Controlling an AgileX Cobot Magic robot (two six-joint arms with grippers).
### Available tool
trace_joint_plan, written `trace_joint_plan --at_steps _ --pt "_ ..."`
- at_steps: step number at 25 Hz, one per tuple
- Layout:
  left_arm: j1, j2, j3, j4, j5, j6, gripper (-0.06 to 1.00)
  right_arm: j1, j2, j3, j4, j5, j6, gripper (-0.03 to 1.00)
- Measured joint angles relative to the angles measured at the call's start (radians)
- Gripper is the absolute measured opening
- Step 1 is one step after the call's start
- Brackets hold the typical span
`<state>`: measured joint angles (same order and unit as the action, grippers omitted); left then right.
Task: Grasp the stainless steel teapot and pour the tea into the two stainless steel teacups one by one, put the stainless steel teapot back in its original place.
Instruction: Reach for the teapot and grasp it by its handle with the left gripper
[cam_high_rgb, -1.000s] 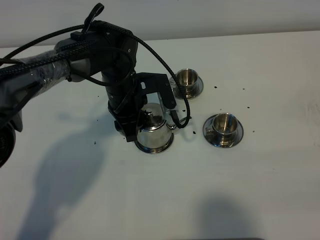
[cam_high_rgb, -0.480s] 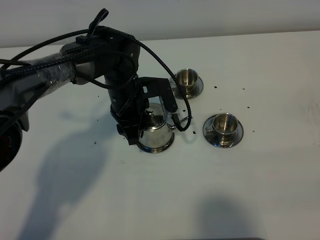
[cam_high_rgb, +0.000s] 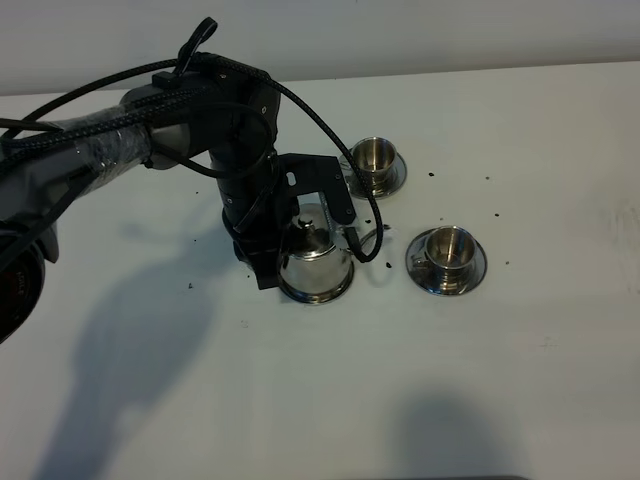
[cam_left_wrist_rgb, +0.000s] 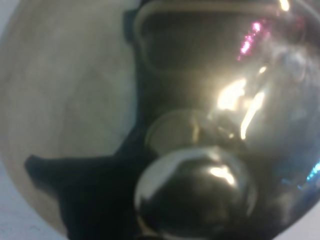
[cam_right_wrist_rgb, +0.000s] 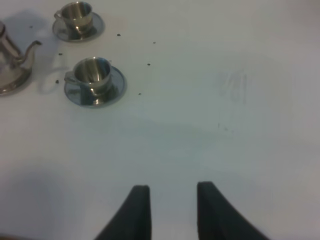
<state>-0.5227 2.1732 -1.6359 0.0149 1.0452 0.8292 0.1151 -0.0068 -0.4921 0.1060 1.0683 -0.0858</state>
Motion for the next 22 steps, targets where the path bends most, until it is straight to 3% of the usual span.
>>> trace_joint_plan --at_steps 2,22 --pt "0.0 0.0 0.0 0.0 0.0 0.0 0.22 0.0 0.0 0.0 0.0 0.0 0.0 0.22" --pt "-0.001 -0.011 0.0 0.0 -0.029 0.016 0.22 0.0 0.0 0.0 0.0 0.0 0.0 0.22"
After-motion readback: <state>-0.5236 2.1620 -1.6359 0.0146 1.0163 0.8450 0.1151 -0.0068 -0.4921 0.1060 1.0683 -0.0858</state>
